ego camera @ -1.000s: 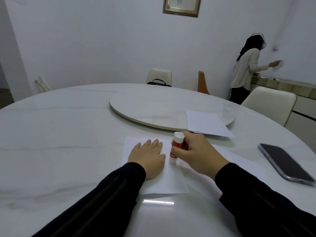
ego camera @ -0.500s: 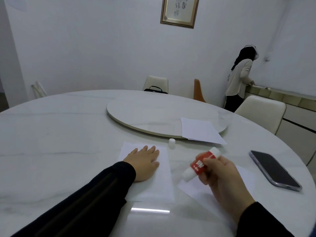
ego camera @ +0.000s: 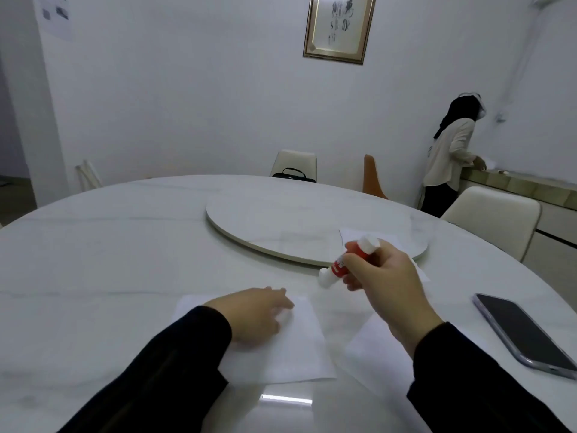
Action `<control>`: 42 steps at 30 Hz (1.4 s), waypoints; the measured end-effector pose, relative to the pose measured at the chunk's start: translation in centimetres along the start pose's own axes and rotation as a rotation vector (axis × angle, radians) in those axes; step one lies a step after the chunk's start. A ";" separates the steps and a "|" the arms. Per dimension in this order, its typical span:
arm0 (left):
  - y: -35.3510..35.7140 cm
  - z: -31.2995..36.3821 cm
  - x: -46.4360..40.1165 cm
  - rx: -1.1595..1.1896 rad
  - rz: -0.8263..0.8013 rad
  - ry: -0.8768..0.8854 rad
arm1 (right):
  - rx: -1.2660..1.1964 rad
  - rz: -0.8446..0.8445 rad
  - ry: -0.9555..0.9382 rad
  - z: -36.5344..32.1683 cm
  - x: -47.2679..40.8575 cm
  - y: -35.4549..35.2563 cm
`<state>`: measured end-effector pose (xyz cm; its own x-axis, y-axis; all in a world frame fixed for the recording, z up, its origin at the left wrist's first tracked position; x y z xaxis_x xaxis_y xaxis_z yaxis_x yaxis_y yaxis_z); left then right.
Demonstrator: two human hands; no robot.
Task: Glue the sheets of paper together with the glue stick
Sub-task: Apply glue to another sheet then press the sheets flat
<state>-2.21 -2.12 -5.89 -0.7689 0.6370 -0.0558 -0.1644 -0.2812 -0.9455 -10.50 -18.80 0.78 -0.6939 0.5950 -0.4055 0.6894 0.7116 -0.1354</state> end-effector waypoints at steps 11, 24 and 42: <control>3.2 1.0 0.0 -0.163 0.096 0.016 | 0.287 -0.165 -0.139 4.2 0.5 4.5; 3.3 0.9 0.1 -0.152 0.101 0.008 | 0.266 -0.282 -0.290 2.9 5.8 0.5; 0.5 -1.3 1.8 -0.259 0.158 -0.280 | -0.251 0.092 0.051 3.9 3.8 -2.6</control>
<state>-2.84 -0.21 -6.86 -0.9166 0.3700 -0.1514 0.1029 -0.1476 -0.9837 -14.09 -19.89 -3.94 -0.6449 0.6747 -0.3590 0.6811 0.7204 0.1306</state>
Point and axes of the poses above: each hand's wrist, its own x-axis away from the middle knuckle, its own y-axis out of the palm, z = x × y, the point moved 5 cm from there along -x, towards the middle knuckle, and after that the axes turned 11 degrees about z, right-handed, at the moved point
